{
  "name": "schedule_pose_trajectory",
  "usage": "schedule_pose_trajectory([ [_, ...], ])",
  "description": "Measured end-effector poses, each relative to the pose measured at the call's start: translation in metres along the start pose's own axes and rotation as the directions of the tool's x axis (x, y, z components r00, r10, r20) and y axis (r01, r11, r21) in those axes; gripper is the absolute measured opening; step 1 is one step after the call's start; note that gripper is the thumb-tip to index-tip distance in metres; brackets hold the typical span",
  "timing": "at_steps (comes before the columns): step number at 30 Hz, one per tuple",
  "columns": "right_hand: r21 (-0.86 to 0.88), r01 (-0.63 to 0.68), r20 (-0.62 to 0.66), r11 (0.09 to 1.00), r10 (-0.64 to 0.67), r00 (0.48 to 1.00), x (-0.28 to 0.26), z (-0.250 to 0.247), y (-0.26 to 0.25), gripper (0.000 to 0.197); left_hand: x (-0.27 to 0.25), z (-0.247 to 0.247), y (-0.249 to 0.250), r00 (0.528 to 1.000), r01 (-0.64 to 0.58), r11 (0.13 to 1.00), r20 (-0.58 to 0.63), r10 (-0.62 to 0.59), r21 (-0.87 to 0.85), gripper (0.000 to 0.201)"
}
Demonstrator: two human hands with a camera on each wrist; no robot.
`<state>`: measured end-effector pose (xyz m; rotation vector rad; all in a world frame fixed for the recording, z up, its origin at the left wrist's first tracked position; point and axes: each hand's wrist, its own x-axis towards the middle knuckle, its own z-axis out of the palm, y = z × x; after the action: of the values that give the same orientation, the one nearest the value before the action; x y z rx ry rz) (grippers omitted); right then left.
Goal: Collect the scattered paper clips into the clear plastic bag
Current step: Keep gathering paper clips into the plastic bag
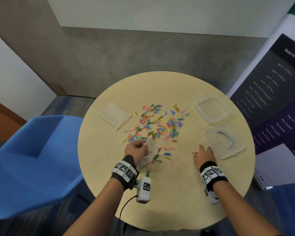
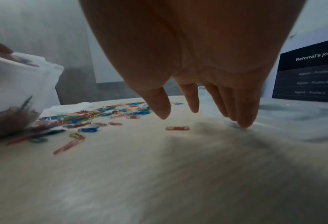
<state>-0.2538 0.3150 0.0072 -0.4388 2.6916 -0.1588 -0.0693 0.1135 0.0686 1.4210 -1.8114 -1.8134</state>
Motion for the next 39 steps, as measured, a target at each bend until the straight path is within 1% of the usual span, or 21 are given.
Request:
schedule_pose_trajectory([
  [3, -0.019, 0.018, -0.019, 1.000, -0.019, 1.000, -0.005, 0.010, -0.006, 0.053, -0.001, -0.001, 0.001, 1.000, -0.001, 1.000, 0.002, 0.001, 0.005, 0.021],
  [7, -0.020, 0.161, 0.011, 0.987, -0.161, 0.987, -0.015, 0.018, -0.030, 0.057, 0.003, -0.012, -0.005, 1.000, 0.019, 1.000, -0.016, -0.020, -0.021, 0.023],
  [12, -0.064, 0.281, 0.056, 0.958, -0.277, 0.959, -0.025, 0.032, -0.073, 0.060, 0.003, -0.035, -0.011, 0.997, 0.001, 0.993, -0.077, -0.010, -0.115, 0.017],
  [17, 0.022, 0.408, 0.082, 0.913, -0.409, 0.909, -0.030, 0.042, -0.121, 0.059, -0.007, -0.067, -0.015, 0.990, -0.008, 0.962, -0.137, -0.030, -0.271, 0.021],
  [19, 0.041, 0.440, 0.098, 0.897, -0.442, 0.892, -0.029, 0.044, -0.139, 0.068, -0.012, -0.078, -0.017, 0.987, -0.019, 0.954, -0.158, -0.029, -0.299, 0.022],
  [21, 0.045, 0.489, 0.121, 0.871, -0.490, 0.863, -0.029, 0.045, -0.156, 0.083, -0.016, -0.088, -0.020, 0.985, -0.025, 0.950, -0.172, -0.031, -0.312, 0.023],
  [23, 0.000, 0.550, 0.151, 0.835, -0.543, 0.826, -0.028, 0.046, -0.169, 0.092, -0.018, -0.094, -0.022, 0.983, -0.034, 0.945, -0.181, -0.027, -0.326, 0.022],
  [25, -0.136, 0.605, 0.189, 0.784, -0.579, 0.793, -0.027, 0.046, -0.178, 0.085, -0.020, -0.099, -0.025, 0.981, -0.041, 0.940, -0.191, -0.026, -0.340, 0.021],
  [27, -0.257, 0.629, 0.221, 0.733, -0.590, 0.777, -0.027, 0.047, -0.185, 0.069, -0.021, -0.102, -0.027, 0.979, -0.045, 0.934, -0.201, -0.029, -0.355, 0.020],
  [30, -0.321, 0.669, 0.204, 0.670, -0.641, 0.740, -0.030, 0.046, -0.188, 0.043, -0.021, -0.104, -0.030, 0.978, -0.045, 0.927, -0.206, -0.035, -0.372, 0.020],
  [33, -0.334, 0.685, 0.240, 0.647, -0.644, 0.726, -0.030, 0.039, -0.184, 0.031, -0.018, -0.102, -0.031, 0.979, -0.039, 0.923, -0.198, -0.040, -0.382, 0.020],
  [35, -0.333, 0.679, 0.264, 0.655, -0.626, 0.734, -0.021, 0.030, -0.180, 0.027, -0.016, -0.098, -0.030, 0.981, -0.036, 0.922, -0.189, -0.041, -0.386, 0.019],
  [36, -0.309, 0.664, 0.276, 0.681, -0.604, 0.748, -0.016, 0.024, -0.176, 0.028, -0.015, -0.096, -0.030, 0.982, -0.034, 0.921, -0.185, -0.041, -0.387, 0.019],
  [37, -0.273, 0.638, 0.284, 0.720, -0.574, 0.768, -0.011, 0.020, -0.172, 0.028, -0.013, -0.093, -0.030, 0.983, -0.034, 0.922, -0.180, -0.039, -0.385, 0.018],
  [38, -0.194, 0.595, 0.252, 0.780, -0.547, 0.799, -0.005, 0.016, -0.167, 0.028, -0.012, -0.090, -0.029, 0.984, -0.032, 0.925, -0.177, -0.038, -0.379, 0.019],
  [39, -0.072, 0.524, 0.195, 0.849, -0.503, 0.842, 0.000, 0.014, -0.160, 0.025, -0.010, -0.086, -0.029, 0.984, -0.027, 0.927, -0.172, -0.041, -0.374, 0.019],
])
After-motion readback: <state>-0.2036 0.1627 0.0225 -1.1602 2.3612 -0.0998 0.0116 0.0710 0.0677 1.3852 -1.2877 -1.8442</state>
